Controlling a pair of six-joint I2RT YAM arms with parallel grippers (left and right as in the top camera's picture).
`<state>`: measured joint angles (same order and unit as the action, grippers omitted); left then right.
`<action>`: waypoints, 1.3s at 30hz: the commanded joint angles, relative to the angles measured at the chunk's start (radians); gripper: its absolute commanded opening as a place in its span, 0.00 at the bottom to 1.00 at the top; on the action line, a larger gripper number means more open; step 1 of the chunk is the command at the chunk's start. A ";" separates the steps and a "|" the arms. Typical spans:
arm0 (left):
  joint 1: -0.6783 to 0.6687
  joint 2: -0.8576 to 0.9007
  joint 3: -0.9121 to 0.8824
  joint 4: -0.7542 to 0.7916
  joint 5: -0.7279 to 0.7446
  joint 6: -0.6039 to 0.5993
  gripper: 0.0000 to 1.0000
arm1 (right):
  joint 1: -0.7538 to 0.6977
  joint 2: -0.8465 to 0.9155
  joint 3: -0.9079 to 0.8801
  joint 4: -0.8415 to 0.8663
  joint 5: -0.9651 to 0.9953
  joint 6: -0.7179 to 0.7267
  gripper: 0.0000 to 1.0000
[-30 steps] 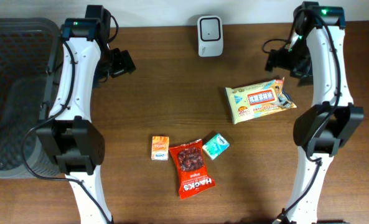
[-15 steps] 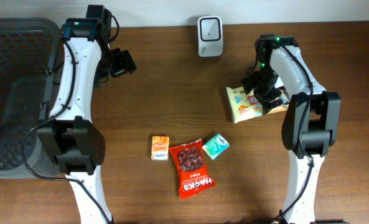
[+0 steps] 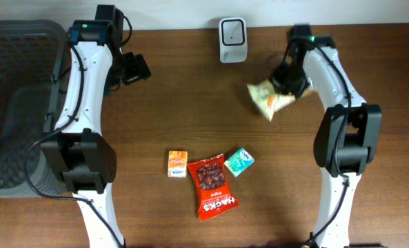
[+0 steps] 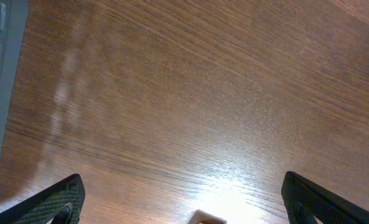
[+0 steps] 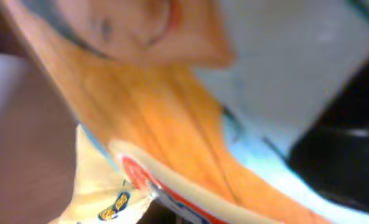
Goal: Scan the item barcode
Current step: 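Carry the yellow bag to the far right edge of the table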
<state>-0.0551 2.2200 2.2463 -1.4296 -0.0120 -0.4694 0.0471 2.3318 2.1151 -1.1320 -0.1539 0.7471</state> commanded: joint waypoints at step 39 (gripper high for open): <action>-0.024 -0.008 0.011 0.028 -0.011 -0.008 1.00 | 0.210 0.115 0.178 0.797 0.234 -0.136 0.04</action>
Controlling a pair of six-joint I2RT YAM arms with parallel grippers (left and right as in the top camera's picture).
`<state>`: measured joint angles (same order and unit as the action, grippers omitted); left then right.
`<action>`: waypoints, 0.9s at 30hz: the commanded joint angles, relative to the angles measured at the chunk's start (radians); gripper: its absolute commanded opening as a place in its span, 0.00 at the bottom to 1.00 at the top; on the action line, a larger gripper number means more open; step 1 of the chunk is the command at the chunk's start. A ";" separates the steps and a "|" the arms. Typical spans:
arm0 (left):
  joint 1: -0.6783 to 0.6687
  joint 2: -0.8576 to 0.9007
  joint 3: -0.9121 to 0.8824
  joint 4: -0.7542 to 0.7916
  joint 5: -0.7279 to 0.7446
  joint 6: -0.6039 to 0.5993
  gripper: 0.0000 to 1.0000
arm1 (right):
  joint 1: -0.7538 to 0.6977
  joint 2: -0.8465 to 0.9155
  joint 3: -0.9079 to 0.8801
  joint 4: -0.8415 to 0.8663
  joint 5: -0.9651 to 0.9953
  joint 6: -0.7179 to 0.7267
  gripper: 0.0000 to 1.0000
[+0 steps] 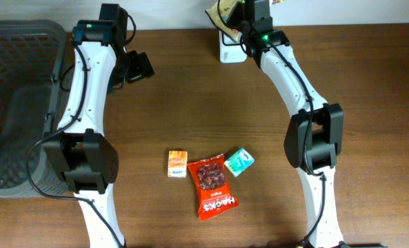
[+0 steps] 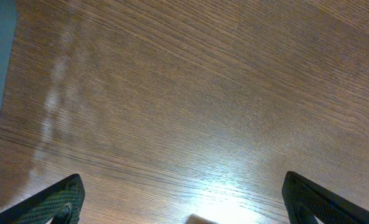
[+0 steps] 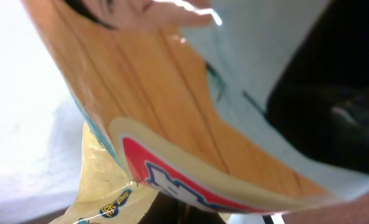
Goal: Scan the item barcode
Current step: 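Carry the yellow bag to the far right edge of the table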
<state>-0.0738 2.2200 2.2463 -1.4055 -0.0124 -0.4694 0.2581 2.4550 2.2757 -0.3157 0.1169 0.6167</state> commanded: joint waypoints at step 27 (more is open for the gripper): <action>-0.005 -0.008 0.011 0.006 -0.010 -0.008 1.00 | -0.657 -0.221 0.009 -0.919 -0.057 0.095 0.04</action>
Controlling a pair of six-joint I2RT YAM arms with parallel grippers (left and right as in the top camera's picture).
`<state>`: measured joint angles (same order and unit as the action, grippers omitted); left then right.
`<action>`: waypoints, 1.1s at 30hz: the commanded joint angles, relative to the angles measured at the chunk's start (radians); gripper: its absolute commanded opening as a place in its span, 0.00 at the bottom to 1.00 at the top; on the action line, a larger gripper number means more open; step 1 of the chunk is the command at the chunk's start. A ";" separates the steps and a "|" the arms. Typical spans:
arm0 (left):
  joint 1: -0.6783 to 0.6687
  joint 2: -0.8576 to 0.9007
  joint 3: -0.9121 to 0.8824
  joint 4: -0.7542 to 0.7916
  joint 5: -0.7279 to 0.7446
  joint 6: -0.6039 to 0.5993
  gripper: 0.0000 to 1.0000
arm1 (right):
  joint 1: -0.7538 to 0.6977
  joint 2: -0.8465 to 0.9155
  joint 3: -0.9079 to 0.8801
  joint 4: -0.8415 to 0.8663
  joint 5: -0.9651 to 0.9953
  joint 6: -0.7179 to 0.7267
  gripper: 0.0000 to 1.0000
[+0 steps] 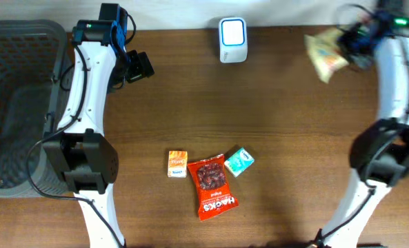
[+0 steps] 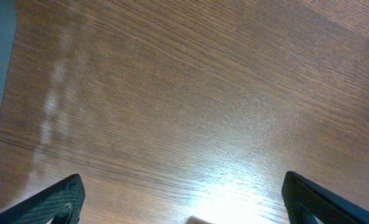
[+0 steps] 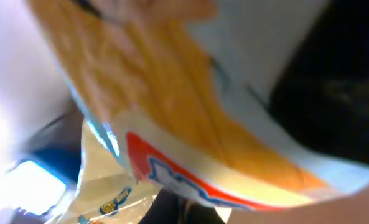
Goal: Scan the item barcode
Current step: 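Carry the yellow bag to the far right edge of the table, then release the bag and pull the right gripper back toward center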
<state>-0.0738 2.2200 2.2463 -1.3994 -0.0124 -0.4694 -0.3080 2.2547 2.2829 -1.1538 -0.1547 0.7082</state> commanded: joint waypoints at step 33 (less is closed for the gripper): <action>-0.264 -0.008 -0.297 -0.266 0.229 0.375 0.97 | 0.167 -0.226 -0.217 -0.445 -0.451 -0.700 0.99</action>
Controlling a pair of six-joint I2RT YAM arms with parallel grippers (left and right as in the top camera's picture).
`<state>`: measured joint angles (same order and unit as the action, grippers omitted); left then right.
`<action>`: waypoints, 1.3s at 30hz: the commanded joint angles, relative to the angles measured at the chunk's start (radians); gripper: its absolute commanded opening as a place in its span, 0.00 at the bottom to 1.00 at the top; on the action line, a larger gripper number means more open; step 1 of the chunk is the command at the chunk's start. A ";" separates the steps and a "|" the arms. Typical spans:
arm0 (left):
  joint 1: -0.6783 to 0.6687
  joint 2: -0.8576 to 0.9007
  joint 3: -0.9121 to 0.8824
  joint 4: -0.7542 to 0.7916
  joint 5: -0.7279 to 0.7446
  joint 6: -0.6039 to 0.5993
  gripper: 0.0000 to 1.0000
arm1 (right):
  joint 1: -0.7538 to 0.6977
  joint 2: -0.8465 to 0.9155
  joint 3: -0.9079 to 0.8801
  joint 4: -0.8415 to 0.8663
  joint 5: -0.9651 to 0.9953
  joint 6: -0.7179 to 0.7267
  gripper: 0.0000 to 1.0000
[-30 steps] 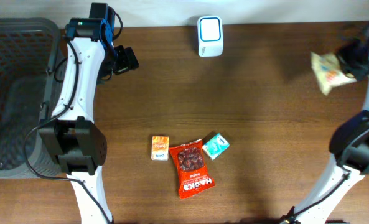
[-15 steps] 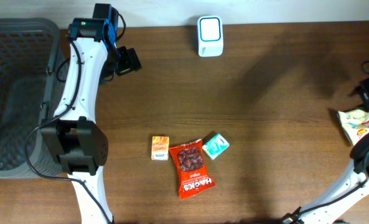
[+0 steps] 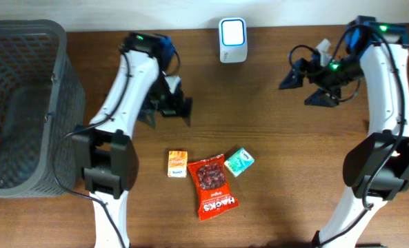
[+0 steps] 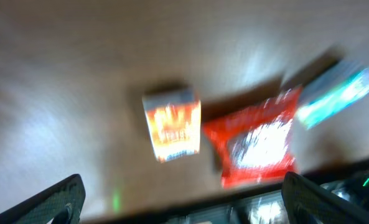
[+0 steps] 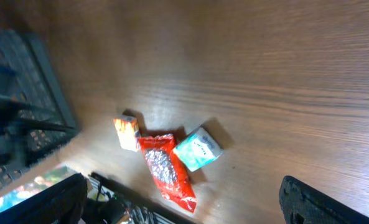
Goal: Scan the item barcode
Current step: 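Release the bag and pull the right gripper back toward center, then grasp the small orange box with the left gripper and lift it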
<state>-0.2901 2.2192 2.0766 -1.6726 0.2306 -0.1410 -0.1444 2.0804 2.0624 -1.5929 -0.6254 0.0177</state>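
Note:
The white barcode scanner (image 3: 232, 31) stands at the table's back edge. An orange box (image 3: 178, 163), a red snack bag (image 3: 213, 186) and a teal packet (image 3: 238, 161) lie together at the front centre. They also show in the right wrist view as the orange box (image 5: 127, 132), red bag (image 5: 168, 174) and teal packet (image 5: 198, 149). My left gripper (image 3: 165, 110) hangs open and empty behind the orange box (image 4: 172, 124); its view is blurred. My right gripper (image 3: 306, 86) is open and empty, right of the scanner. No yellow bag is in either gripper.
A dark mesh basket (image 3: 18, 103) fills the left side of the table. A sliver of something yellow and red shows at the right edge of the overhead view. The brown wooden table (image 3: 259, 117) lies between the scanner and the items.
My right gripper held the yellow snack bag at the far right back; now it is open and empty right of the scanner. My left gripper has moved from beside the basket to above the orange box.
My right gripper held the yellow snack bag right of the scanner, then over the scanner, then at the far right back. Now it holds nothing. My left gripper stayed open at the back left through all three moments and now hangs nearer the front items.

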 commanded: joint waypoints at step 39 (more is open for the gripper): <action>-0.047 -0.387 -0.973 0.859 0.003 -0.303 0.00 | -0.013 -0.316 0.002 -0.031 0.220 0.016 0.99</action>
<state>-0.3370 1.8214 1.0954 -0.8246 0.2214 -0.4515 -0.1673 1.7557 2.0624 -1.6302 -0.4183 0.0444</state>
